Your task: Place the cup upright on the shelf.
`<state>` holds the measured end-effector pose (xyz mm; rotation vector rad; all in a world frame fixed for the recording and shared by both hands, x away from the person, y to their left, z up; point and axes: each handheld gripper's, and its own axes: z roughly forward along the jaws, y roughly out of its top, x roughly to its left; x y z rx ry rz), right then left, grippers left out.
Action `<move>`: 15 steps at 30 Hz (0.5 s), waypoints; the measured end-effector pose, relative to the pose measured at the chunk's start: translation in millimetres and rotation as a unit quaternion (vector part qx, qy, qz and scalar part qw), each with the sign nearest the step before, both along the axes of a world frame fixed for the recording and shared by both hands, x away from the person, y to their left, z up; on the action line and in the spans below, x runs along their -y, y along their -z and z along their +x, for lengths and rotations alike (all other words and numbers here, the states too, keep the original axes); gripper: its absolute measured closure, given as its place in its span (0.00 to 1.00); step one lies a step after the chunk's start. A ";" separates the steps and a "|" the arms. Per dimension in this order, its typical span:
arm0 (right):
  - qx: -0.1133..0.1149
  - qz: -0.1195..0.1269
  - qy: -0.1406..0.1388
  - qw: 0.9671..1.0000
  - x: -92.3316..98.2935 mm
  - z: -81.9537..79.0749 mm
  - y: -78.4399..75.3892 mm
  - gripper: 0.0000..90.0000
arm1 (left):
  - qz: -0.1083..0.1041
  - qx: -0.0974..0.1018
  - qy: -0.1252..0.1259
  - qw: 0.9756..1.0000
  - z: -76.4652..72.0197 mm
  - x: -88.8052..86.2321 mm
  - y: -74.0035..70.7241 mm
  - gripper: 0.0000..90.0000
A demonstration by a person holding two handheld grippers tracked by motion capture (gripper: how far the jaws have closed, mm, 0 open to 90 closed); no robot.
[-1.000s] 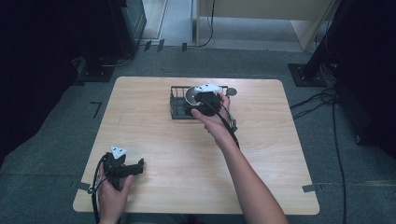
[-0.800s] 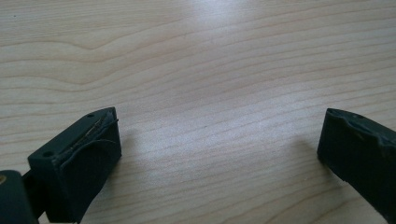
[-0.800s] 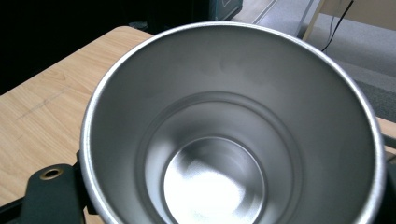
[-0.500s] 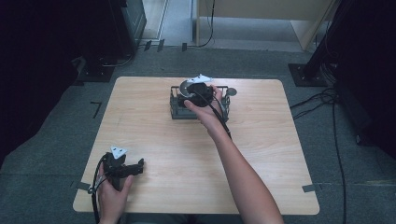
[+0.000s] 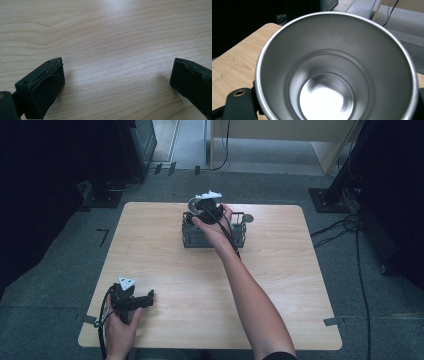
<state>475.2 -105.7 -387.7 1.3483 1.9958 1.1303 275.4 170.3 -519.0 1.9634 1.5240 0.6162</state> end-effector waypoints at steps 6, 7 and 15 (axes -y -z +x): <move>-0.006 -0.003 0.004 1.000 -5.2 11.3 9.6 0.20 | 0.000 0.000 0.000 1.000 0.0 0.0 0.0 0.00; -0.009 -0.003 0.006 1.000 -5.2 12.8 12.0 0.20 | 0.000 0.000 0.000 1.000 0.0 0.0 -0.1 0.00; -0.005 -0.002 0.019 1.000 -4.1 19.9 24.8 0.20 | 0.000 0.000 0.000 1.000 0.0 0.0 0.0 0.00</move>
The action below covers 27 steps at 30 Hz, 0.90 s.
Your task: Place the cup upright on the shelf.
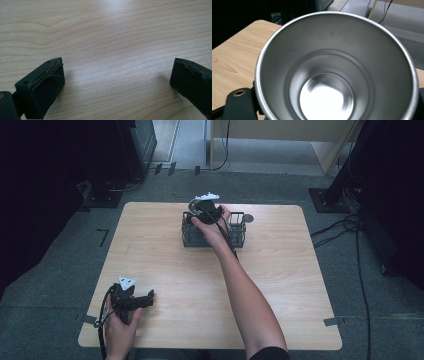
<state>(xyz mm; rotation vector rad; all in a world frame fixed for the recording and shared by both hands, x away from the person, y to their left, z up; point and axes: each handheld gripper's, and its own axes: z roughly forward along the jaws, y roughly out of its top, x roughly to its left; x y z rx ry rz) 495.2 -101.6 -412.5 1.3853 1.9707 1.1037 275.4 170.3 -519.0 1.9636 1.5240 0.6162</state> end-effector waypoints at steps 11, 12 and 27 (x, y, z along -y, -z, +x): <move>-0.019 -0.007 -0.012 1.000 -3.3 -1.2 15.3 0.20 | 0.000 0.000 0.000 1.000 0.0 0.0 0.0 0.00; -0.022 -0.010 -0.012 1.000 -3.1 -0.9 17.4 0.20 | 0.000 0.000 0.000 1.000 0.0 0.0 0.0 0.00; -0.043 -0.016 -0.019 0.999 2.0 1.1 29.9 0.19 | 0.000 0.000 0.000 1.000 0.0 0.0 0.0 0.00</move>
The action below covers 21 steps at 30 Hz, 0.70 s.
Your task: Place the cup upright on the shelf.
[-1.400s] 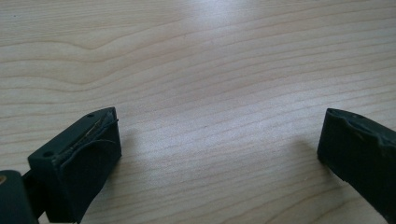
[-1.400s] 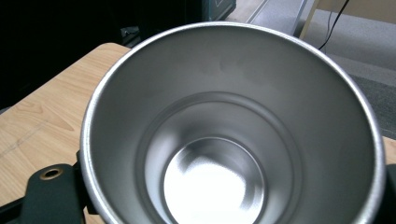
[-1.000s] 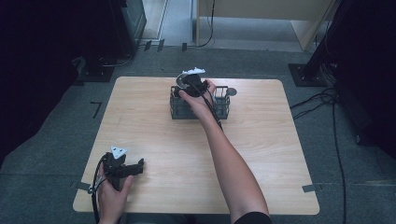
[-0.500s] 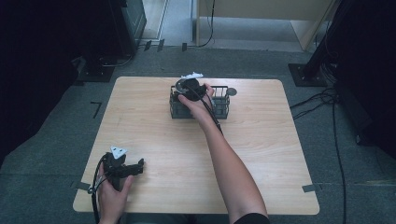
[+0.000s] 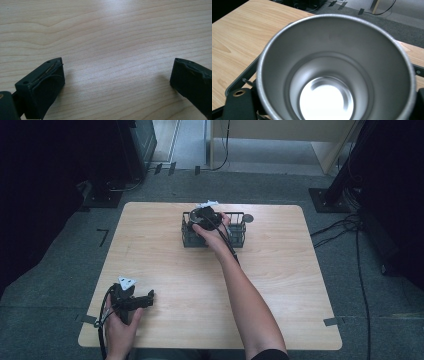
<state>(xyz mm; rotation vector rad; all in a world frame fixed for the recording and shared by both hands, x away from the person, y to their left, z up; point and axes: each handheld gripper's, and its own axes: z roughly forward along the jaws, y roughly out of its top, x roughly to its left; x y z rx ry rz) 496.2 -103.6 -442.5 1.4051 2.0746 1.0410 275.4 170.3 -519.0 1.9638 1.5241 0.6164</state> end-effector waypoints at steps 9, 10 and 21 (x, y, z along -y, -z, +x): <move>-0.013 0.007 -0.008 1.000 8.0 -1.2 -3.7 0.15 | 0.000 0.000 0.000 1.000 0.0 0.0 0.0 0.00; -0.011 0.005 -0.008 1.000 8.5 -1.9 -4.5 0.15 | 0.000 0.000 0.000 1.000 0.0 0.0 0.0 0.00; 0.012 -0.004 -0.013 1.000 15.5 -12.9 -18.4 0.14 | 0.000 0.000 0.000 1.000 0.0 0.0 0.0 0.00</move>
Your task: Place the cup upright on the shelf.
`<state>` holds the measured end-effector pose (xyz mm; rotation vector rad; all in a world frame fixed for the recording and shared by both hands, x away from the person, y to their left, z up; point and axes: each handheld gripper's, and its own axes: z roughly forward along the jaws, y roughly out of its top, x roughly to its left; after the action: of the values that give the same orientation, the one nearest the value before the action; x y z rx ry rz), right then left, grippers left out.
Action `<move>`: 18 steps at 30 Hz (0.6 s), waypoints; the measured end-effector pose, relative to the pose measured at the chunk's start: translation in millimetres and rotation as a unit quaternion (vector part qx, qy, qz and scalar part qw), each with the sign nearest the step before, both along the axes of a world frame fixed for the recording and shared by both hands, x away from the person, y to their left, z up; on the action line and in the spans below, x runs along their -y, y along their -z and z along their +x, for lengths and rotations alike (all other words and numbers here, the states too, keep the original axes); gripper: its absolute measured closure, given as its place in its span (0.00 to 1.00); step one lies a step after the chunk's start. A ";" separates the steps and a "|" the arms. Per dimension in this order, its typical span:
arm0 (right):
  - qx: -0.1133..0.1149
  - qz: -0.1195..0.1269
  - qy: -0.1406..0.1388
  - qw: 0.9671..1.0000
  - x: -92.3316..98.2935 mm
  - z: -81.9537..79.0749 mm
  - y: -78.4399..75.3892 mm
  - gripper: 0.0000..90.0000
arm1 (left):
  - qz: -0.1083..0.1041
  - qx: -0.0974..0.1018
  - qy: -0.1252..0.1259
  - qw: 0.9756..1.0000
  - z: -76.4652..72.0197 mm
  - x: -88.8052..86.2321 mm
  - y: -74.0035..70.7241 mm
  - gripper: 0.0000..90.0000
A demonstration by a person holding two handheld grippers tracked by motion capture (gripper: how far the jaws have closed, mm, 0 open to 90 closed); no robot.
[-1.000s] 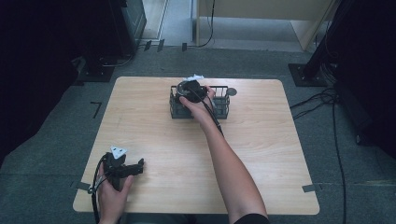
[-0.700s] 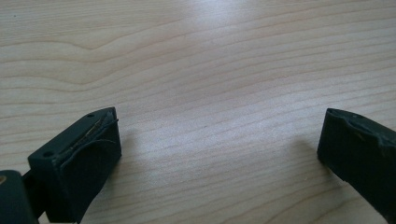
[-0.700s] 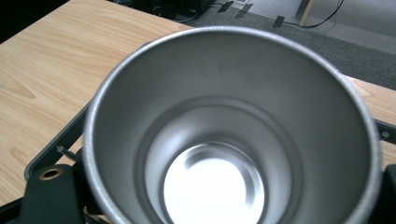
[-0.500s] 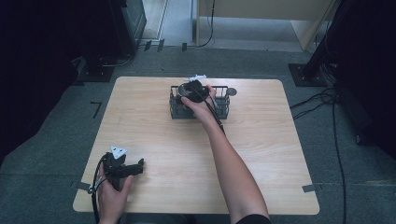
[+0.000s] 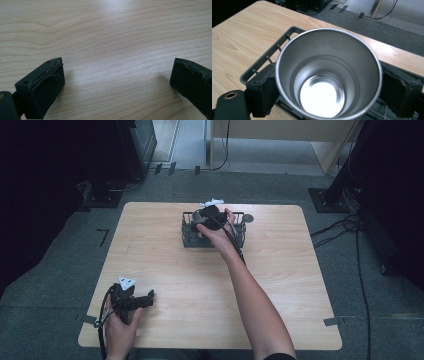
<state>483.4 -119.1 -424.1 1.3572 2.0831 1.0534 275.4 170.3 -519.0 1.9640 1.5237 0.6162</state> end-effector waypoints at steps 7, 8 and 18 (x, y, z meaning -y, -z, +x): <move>0.016 0.004 0.000 1.000 9.1 -11.3 -10.6 0.12 | 0.000 0.000 0.000 1.000 0.0 0.0 0.0 0.00; 0.017 0.008 0.000 1.000 10.5 -12.8 -11.9 0.12 | 0.000 0.000 0.000 1.000 0.0 0.1 0.0 0.00; 0.038 0.016 0.012 0.999 37.9 -33.7 -22.7 0.13 | 0.000 0.000 0.000 1.000 0.0 0.1 0.0 0.00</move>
<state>449.7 -157.0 -401.3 1.3322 1.9991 1.1145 275.4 170.2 -519.0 1.9626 1.5248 0.6158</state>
